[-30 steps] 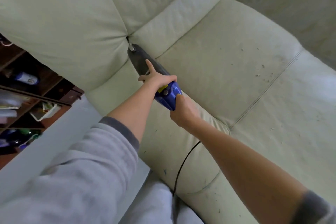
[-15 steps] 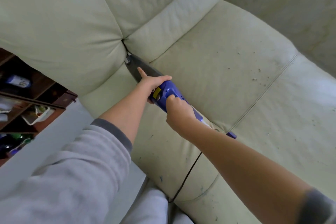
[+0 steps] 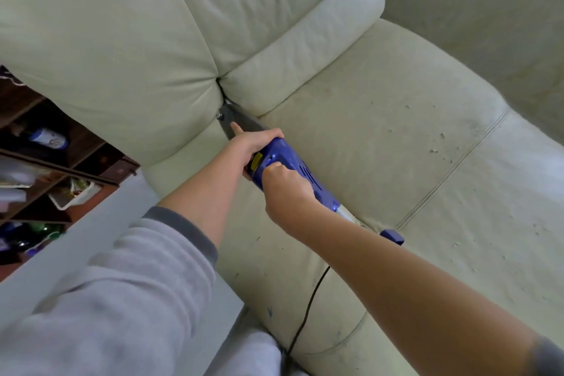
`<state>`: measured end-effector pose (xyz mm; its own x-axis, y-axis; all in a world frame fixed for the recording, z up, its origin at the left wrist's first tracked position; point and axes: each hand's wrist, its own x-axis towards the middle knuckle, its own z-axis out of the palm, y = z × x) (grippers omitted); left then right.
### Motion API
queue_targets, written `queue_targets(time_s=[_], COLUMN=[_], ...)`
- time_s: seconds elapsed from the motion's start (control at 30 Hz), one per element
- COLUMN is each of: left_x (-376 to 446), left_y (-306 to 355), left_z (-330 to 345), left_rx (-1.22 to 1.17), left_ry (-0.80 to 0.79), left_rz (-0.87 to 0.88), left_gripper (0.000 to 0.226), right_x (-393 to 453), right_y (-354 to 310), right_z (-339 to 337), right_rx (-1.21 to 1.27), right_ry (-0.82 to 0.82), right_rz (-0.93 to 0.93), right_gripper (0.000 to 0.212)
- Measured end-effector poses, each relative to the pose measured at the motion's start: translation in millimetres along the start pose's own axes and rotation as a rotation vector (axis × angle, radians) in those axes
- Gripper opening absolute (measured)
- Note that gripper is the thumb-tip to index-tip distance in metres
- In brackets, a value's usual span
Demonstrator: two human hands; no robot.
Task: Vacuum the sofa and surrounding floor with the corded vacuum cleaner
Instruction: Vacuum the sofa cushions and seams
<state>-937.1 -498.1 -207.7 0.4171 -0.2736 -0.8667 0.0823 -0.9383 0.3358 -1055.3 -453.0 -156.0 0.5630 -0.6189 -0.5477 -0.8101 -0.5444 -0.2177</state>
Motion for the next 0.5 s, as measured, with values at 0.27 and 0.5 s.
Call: queue_targets(time_s=[0.27, 0.5], left_x=[21.9, 35.9], left_y=[8.5, -5.3], left_z=[18.0, 30.2], left_rx=[-0.025, 0.017], left_ry=[0.022, 0.025], left_rz=[-0.03, -0.002], left_gripper=[0.131, 0.132], right_x=[13.0, 9.1], right_y=[24.7, 52.9], right_z=[9.6, 36.8], right_rx=[0.037, 0.177], right_ry=[-0.066, -0.125], right_rz=[0.053, 0.037], right_gripper=[0.035, 0.01])
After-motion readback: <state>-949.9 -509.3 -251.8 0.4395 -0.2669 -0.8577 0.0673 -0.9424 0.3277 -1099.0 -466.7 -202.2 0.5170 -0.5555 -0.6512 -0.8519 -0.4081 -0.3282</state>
